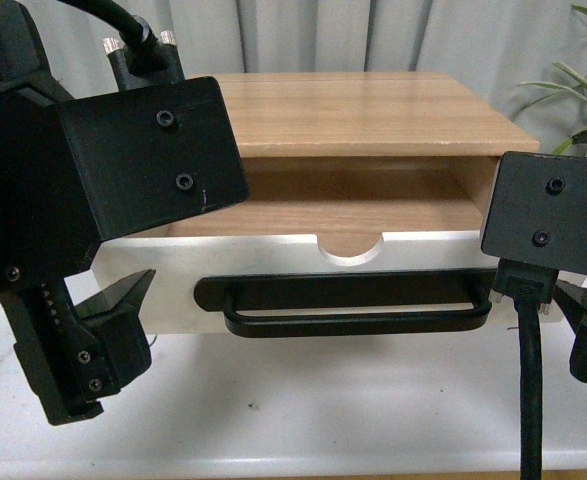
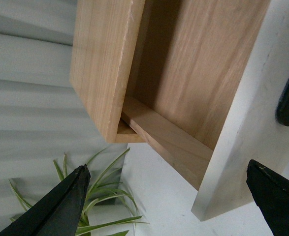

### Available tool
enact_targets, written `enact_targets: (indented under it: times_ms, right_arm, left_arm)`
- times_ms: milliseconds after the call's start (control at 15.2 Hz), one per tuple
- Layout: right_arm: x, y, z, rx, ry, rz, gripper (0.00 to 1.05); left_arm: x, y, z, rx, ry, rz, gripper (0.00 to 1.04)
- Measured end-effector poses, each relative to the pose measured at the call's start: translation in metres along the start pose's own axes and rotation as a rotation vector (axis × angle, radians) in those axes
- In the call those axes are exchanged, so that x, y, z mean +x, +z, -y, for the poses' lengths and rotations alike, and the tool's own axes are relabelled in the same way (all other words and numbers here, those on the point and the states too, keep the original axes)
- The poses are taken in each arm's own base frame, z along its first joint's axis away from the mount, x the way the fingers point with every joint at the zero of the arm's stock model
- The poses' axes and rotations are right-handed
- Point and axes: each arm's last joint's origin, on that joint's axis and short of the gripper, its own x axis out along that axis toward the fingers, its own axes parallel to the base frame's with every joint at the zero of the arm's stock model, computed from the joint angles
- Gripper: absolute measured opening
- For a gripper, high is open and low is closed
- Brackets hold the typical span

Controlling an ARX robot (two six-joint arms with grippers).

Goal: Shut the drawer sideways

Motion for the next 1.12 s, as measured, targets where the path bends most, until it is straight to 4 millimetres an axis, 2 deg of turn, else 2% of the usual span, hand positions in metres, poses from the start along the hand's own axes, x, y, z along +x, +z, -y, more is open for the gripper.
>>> enact_targets:
  times_ms: [132,197,329,658,1118]
  right_arm:
    - [0.003,0.001,0.009,0.006,-0.02,0.001,0.98]
    - [0.006,0.003,0.026,0.024,-0.08,0.006,0.98]
    - [0.016,0.0,0.037,0.037,-0.103,-0.007,0.98]
    - [0.024,0.001,0.037,0.039,-0.083,-0.018,0.98]
    - [0.005,0.015,0.03,0.045,-0.038,0.025,0.98]
  left_arm:
    - [0.005,0.003,0.002,-0.012,0.007,-0.005,0.98]
    - [0.008,0.004,0.004,-0.013,0.012,-0.012,0.98]
    - [0.014,0.007,0.002,-0.026,0.047,-0.012,0.98]
    - [0.026,0.01,0.002,-0.036,0.072,-0.024,0.98]
    - [0.029,0.01,0.005,-0.034,0.064,-0.028,0.98]
